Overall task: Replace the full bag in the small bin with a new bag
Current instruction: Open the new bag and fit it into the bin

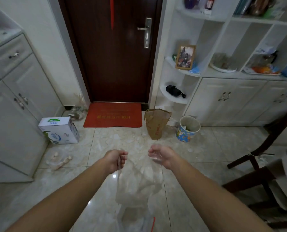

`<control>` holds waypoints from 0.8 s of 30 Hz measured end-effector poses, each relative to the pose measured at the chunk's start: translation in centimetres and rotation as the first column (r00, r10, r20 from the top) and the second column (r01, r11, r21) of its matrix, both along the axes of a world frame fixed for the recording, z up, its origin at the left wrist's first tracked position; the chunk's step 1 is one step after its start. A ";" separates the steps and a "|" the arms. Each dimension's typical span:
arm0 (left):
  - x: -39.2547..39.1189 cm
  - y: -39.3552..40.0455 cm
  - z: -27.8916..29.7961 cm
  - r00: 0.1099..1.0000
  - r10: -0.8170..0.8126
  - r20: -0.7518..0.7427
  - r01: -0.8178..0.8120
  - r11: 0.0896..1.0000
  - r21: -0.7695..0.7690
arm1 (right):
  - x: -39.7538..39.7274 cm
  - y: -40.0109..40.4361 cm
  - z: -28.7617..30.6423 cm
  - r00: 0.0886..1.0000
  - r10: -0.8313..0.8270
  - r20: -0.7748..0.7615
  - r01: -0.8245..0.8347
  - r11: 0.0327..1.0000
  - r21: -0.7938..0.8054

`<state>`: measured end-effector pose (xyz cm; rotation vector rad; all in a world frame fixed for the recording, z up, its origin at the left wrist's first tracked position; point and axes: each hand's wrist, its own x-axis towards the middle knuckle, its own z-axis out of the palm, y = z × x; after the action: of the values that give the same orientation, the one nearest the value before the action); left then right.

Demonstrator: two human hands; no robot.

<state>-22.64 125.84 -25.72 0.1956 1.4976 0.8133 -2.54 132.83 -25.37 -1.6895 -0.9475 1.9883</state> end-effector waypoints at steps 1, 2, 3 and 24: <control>0.0 1.5 1.7 1.000 0.008 -0.003 -0.008 0.998 0.056 | -0.6 1.2 1.7 1.000 0.014 -0.013 -0.013 0.999 0.045; -0.1 2.8 3.4 1.000 0.020 -0.003 -0.019 0.993 0.115 | -1.1 2.6 3.2 0.999 0.012 -0.035 -0.009 0.996 0.087; -0.1 4.2 5.1 1.000 0.029 -0.004 -0.028 0.984 0.176 | -1.6 3.7 5.0 0.998 0.007 -0.055 0.000 0.991 0.131; 0.8 5.4 8.7 0.997 0.074 -0.008 -0.069 0.951 0.300 | -0.7 4.3 6.3 0.996 -0.087 0.002 0.083 0.961 0.265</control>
<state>-21.88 131.25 -17.02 0.3778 1.3996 1.0998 -3.25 137.11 -19.06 -1.5692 -1.0733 1.7111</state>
